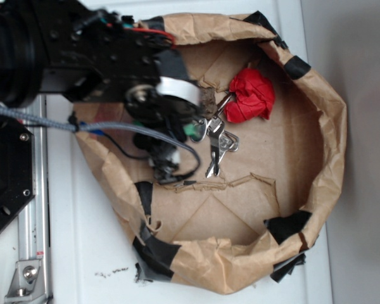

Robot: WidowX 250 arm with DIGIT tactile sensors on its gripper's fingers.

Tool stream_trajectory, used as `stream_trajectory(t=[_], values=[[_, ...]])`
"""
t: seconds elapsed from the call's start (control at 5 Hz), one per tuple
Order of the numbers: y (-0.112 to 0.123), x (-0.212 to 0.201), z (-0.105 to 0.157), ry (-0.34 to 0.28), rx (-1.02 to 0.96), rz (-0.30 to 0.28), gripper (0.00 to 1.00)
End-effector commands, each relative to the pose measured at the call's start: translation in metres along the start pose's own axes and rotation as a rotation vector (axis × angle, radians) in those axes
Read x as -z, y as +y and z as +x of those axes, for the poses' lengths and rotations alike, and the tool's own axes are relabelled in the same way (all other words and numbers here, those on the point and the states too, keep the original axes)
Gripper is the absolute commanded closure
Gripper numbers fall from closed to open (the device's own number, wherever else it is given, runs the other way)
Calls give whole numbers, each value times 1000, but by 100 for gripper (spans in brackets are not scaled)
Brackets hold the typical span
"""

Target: Grab the green block.

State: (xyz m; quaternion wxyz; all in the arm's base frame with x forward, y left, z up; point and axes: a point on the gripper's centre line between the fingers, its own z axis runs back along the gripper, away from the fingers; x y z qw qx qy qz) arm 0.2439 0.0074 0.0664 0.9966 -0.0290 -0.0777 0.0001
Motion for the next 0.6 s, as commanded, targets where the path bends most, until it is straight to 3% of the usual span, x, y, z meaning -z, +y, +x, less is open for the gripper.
stream_trajectory(t=[0.0,0.4], values=[[-42,-79,34,-45,84,-22,100],[-46,-68,28,-34,51,-4,100]])
